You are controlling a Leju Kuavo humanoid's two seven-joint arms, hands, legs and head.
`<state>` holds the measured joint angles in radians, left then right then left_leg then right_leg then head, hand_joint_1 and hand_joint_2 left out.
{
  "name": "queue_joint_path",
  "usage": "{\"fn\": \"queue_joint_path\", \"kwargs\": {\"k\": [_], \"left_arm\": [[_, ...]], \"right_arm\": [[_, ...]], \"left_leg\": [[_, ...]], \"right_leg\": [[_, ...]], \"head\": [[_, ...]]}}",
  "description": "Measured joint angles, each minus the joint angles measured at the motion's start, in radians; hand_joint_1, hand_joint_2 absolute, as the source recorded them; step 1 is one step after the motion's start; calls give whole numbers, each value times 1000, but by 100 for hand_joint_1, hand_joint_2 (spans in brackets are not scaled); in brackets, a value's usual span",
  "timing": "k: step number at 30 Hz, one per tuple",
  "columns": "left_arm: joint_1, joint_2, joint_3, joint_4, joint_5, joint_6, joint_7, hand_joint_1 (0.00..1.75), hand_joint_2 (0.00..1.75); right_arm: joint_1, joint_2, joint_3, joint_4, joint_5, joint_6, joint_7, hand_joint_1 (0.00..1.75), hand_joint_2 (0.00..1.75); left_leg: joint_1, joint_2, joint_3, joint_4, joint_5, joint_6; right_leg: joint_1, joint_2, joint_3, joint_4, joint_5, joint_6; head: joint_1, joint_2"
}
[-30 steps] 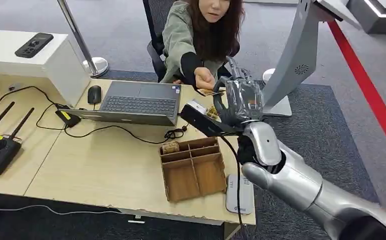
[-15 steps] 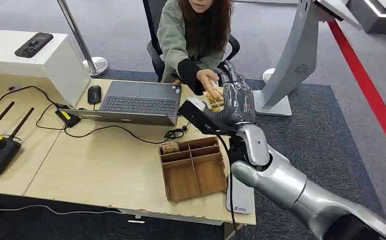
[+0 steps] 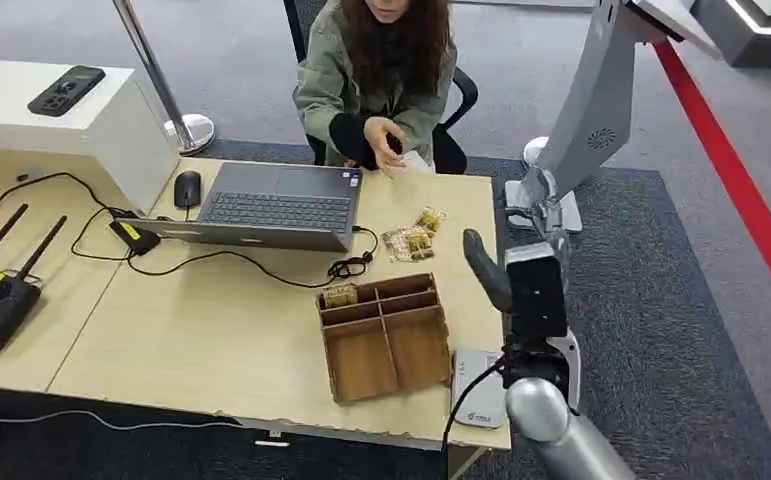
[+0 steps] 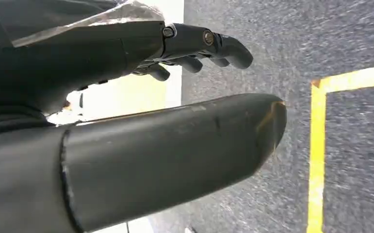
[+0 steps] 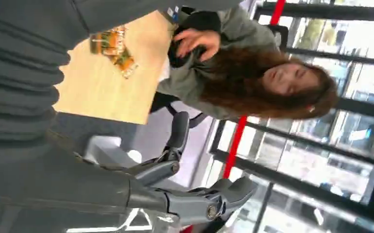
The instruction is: Pass the card to the sensor for recognition and then transmit it.
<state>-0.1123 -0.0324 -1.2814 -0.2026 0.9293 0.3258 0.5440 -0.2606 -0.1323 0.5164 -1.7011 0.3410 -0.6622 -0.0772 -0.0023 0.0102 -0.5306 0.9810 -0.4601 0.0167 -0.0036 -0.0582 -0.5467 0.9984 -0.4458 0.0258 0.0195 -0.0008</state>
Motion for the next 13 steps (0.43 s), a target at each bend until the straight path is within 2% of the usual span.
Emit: {"fn": "queue_joint_path", "kwargs": {"k": [5,13], "left_arm": [[-1,5,-10,0,-26,23,13,0,0],[-6,21,-23,0,-52,52,-23,0,0]], "right_arm": [[146,72,-117,-31,-88,0,-124,0,175],[217,156,-198,-25,-161,1,-217,0,175]], "left_leg": [[0,0,0,0,0,0],[0,0,1,0,1,0]], "right_leg": [[0,0,0,0,0,0],[0,0,1,0,0,0]], "head": [[0,0],[0,0]]}}
